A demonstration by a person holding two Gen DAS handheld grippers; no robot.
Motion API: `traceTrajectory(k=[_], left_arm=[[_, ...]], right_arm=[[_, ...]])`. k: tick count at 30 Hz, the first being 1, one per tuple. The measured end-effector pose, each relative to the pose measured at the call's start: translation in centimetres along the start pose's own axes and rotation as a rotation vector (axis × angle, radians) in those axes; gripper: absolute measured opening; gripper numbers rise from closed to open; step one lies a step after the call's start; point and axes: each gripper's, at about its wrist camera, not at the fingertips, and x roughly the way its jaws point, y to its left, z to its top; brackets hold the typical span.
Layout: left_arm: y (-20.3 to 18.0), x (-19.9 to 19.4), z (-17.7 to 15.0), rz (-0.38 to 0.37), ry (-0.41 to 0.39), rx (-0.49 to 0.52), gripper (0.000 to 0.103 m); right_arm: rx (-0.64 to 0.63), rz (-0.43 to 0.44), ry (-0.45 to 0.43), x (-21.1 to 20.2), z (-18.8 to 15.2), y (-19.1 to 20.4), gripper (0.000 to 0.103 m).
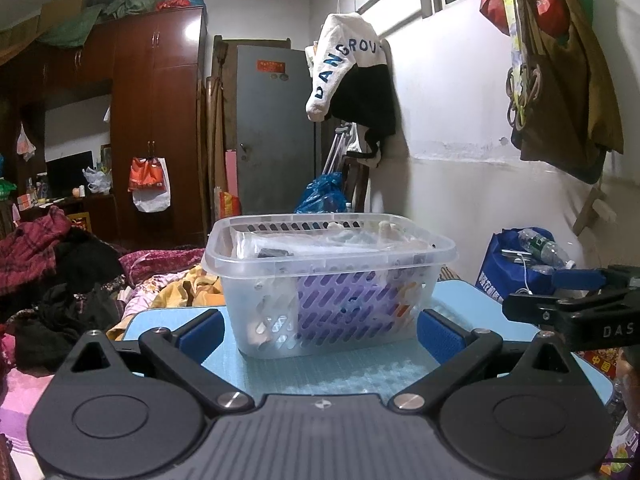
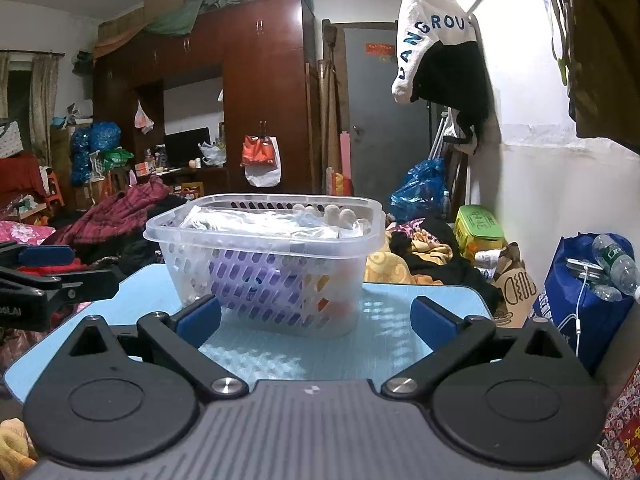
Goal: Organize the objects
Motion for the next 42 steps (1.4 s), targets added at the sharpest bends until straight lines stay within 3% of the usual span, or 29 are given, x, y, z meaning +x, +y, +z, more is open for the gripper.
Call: traceTrajectory(k=[42], left_arm=[[-0.3,0.1,-0.6,0.003,0.005,-0.014,0.103]], right_arm=[[0.027,0.018,-0.012,-1.1,0.1,0.1,0.103]])
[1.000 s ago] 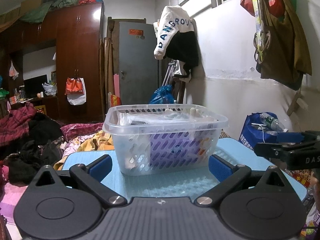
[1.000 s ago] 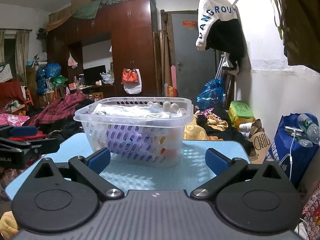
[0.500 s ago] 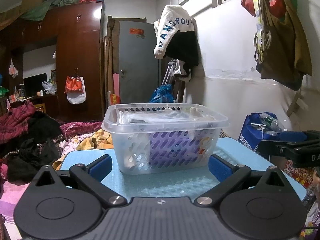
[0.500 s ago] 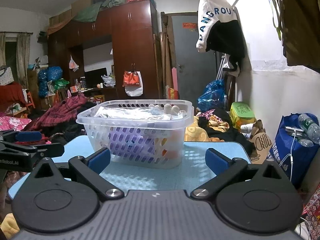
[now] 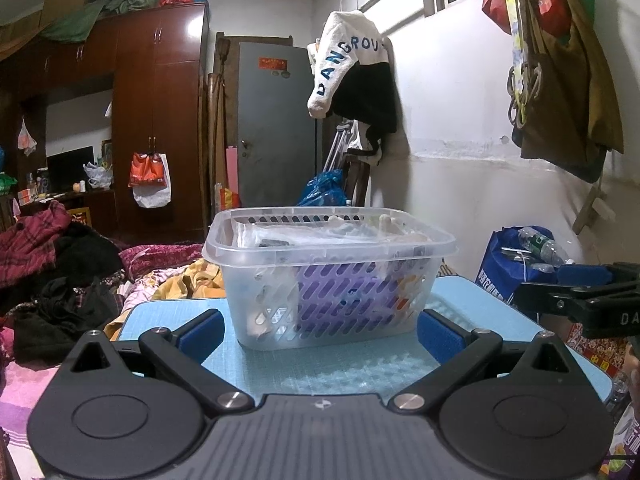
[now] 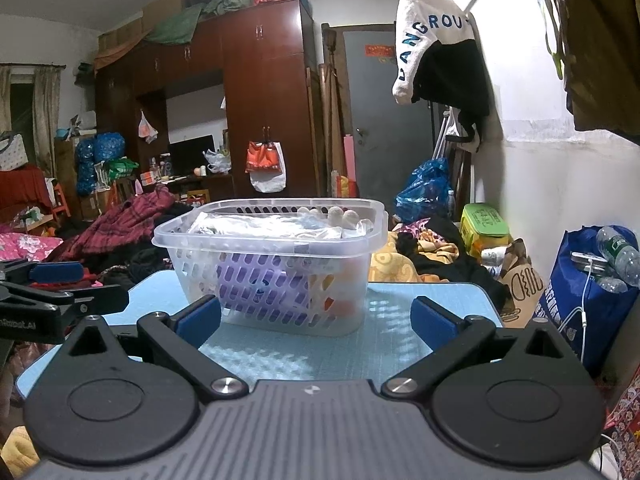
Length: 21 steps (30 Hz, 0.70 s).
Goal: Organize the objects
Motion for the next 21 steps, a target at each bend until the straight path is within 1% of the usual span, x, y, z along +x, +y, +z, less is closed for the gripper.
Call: traceTrajectory(k=[21], left_arm=[[-0.27,0.32,-0.13,-0.001,0.003,0.006,0.103]], right_arm=[[0.001,0.001,0.0,-0.01,-0.05,0.06,0.103]])
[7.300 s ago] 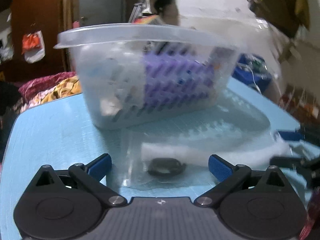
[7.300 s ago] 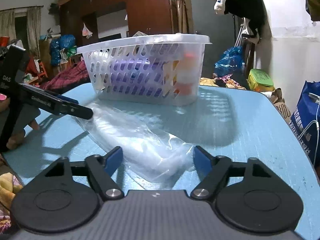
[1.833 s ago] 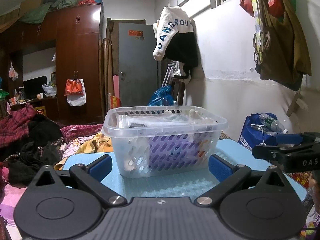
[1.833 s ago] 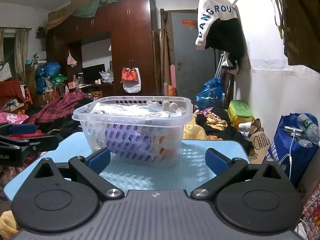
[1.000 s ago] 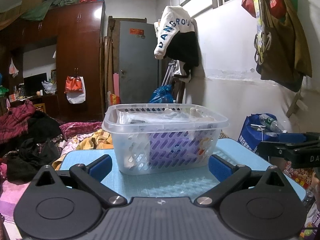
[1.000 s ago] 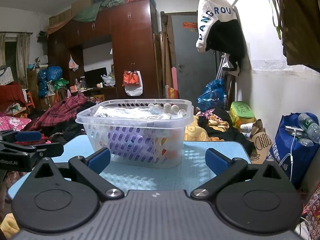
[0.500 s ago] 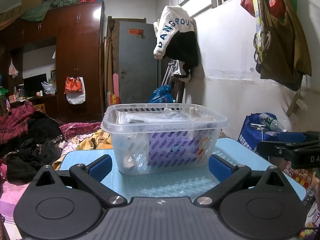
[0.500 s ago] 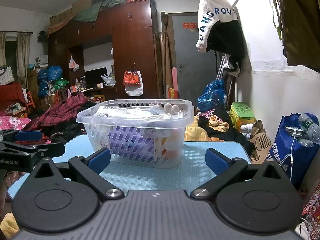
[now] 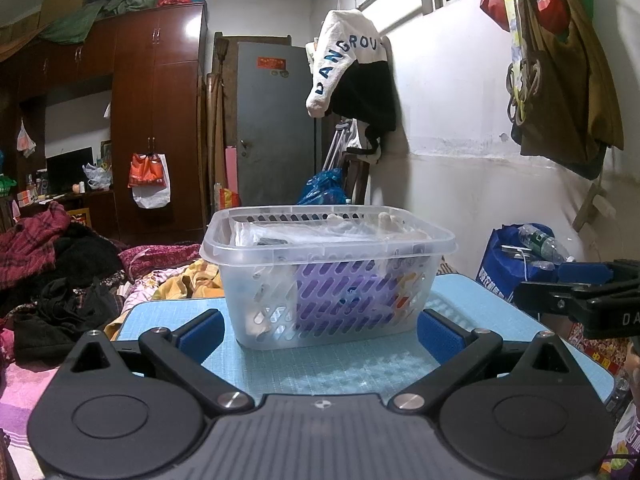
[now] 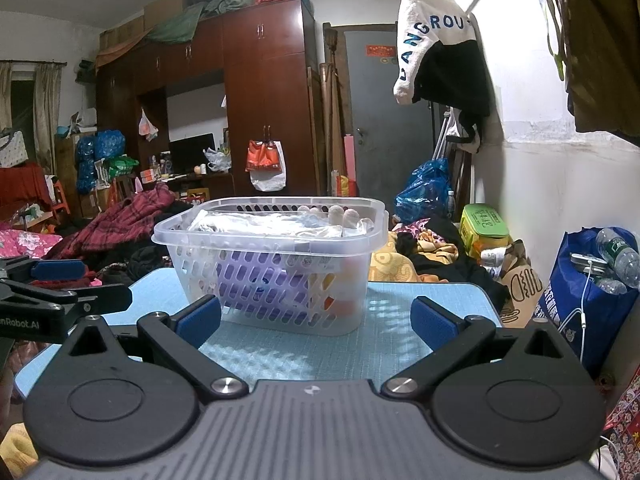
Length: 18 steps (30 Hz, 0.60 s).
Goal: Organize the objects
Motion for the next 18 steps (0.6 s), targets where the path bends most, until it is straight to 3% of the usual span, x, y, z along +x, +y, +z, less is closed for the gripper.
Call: traceTrajectory(k=[18], left_arm=[[-0.24,0.07,-0.06,-0.009,-0.007,0.014,0.103]], right_arm=[[-0.002,0.002,0.002,0.1,0.01,-0.02,0.103]])
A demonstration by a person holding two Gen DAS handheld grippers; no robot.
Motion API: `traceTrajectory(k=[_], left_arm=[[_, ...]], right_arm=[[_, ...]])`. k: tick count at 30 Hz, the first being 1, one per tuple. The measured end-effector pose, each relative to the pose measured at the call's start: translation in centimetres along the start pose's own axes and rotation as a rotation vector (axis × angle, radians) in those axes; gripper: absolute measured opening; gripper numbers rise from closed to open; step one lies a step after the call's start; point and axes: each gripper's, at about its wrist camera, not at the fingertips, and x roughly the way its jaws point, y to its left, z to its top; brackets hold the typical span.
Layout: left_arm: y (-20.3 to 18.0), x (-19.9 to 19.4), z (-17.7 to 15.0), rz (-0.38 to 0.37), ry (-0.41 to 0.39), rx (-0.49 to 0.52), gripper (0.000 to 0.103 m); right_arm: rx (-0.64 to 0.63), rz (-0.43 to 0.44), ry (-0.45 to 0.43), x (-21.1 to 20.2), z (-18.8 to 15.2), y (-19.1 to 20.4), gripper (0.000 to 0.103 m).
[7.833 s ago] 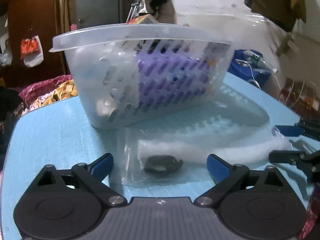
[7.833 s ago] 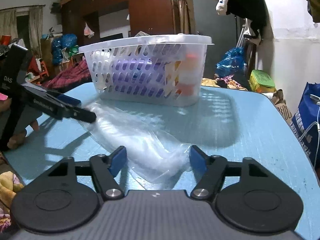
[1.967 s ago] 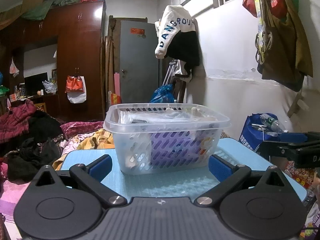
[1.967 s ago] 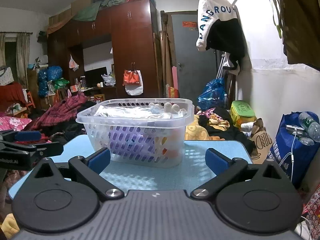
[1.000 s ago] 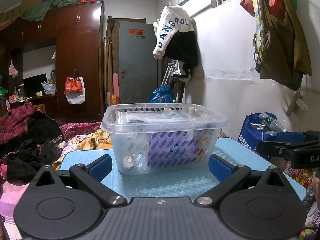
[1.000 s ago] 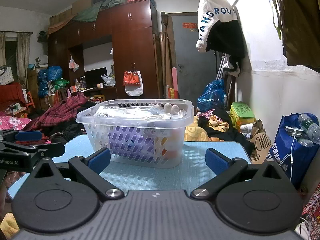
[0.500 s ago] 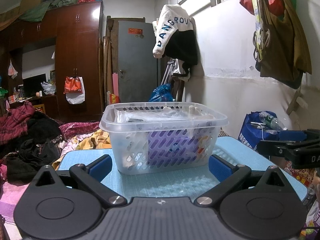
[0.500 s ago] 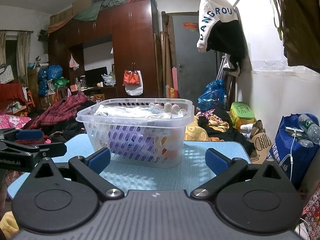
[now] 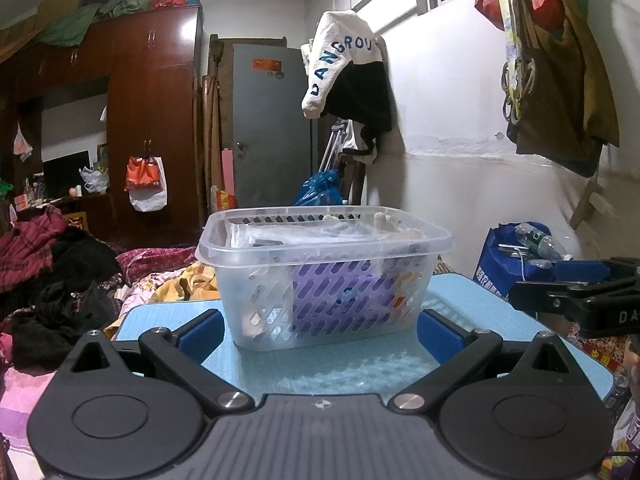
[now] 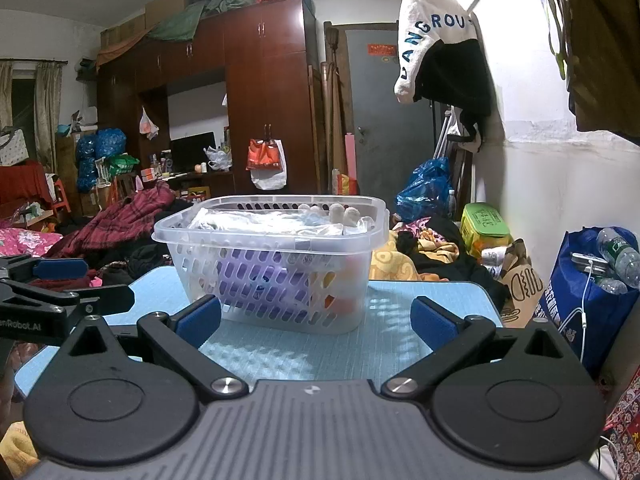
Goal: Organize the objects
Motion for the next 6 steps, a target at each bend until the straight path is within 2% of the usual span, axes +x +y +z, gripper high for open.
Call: traceTrajectory(k=[6], left_arm=[[-0.39,-0.07,0.0,0.005,-0.009,0.015,0.103]], right_arm=[[-0.001,0.001,0.001,0.06,-0.01,0.0,0.103]])
